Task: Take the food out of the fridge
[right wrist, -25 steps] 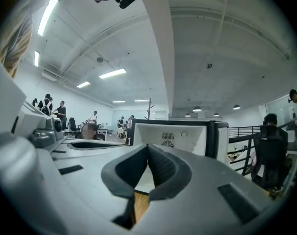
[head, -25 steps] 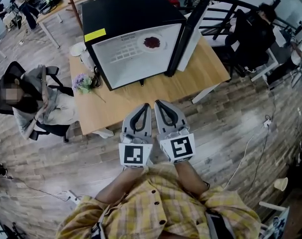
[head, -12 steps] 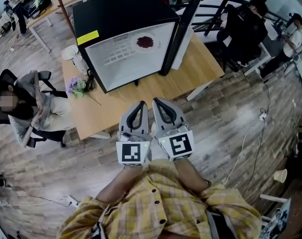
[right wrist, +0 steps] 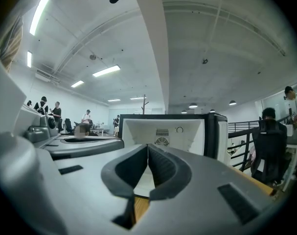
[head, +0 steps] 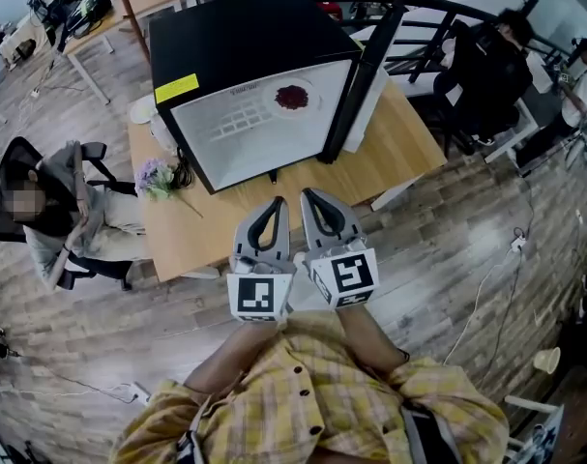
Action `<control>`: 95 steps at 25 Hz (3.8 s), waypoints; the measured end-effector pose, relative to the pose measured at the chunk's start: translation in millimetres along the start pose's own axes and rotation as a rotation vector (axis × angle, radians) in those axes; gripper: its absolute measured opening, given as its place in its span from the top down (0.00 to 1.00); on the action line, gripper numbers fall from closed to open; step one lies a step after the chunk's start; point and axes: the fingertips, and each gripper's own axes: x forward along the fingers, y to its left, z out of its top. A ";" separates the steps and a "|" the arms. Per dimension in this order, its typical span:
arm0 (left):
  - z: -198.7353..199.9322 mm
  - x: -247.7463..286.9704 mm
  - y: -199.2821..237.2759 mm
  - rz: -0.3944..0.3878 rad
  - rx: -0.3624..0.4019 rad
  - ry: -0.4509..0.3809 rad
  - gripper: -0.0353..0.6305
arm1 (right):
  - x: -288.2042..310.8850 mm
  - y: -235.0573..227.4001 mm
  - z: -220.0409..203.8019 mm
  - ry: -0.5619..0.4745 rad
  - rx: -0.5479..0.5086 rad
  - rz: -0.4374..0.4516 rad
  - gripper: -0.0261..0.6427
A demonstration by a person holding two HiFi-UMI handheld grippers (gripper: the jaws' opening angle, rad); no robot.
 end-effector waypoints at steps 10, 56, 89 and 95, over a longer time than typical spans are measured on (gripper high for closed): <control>-10.1 52.9 21.5 0.044 -0.001 0.023 0.94 | 53.0 -42.3 -12.2 0.031 0.062 0.019 0.95; -40.3 149.7 89.2 0.214 0.039 0.103 0.94 | 216.6 -158.7 -150.9 0.037 1.644 -0.007 0.78; -35.1 103.5 58.2 0.177 0.011 0.078 0.94 | 143.7 -133.1 -113.9 -0.039 1.637 0.028 0.93; -32.5 81.8 45.5 0.174 0.001 0.067 0.94 | 107.6 -115.2 -102.9 -0.044 1.618 0.039 0.93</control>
